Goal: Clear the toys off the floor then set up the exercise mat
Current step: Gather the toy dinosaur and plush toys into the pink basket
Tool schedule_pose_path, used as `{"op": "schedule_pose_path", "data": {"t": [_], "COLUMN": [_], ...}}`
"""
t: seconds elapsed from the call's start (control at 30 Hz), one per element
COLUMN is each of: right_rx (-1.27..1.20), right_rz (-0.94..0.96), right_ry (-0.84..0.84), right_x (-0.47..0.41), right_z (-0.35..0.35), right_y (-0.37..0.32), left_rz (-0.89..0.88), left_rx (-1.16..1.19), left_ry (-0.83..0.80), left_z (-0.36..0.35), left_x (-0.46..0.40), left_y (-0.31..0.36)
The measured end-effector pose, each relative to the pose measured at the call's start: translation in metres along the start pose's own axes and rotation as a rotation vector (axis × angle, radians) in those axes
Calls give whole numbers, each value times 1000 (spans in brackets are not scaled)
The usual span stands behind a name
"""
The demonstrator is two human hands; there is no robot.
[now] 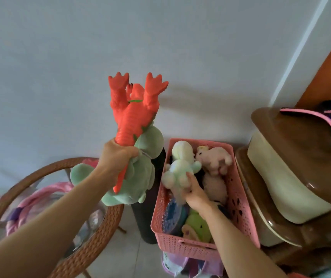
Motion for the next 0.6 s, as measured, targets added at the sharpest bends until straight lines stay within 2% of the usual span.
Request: {"op": "schedule_pose_path", "data": {"t": [0.07, 0.13, 0.2, 0.3, 0.4, 0.53, 0.6], "right_rx": [-1, 9, 31, -139, -204, -364, -417], "right_rz": [-24, -82, -87, -64, 43, 104, 97], "right_ry": [14, -129, -86, -160, -246, -222, -118], "right_x": [-4, -6, -6, -2, 5, 9, 12], "right_z": [-1, -7, -6, -14, -25, -35, -31], "right_y": [0, 1, -4, -21, -40, -57, -66], "left_rz": [33, 65, 82, 96, 118, 89, 63], "left_rx": [-4, -7, -3, 41, 152, 265, 304], "left_ry": [11, 10, 13, -12, -67, -158, -181], "left_z": [2, 3, 2, -4, -13, -26, -33], "left_x": [0, -1, 0, 0, 0, 2, 3], "left_y": [-7, -14, -17, -13, -1, 23, 32]}}
Point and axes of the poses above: each hand's wrist, its own x-axis away from the middle knuckle, its own z-axis out of the back of the hand, y = z × x, the point moved 4 cm from there along -x, towards the middle knuckle, and after that the axes turned 3 degrees about x, right-handed, at the moved point
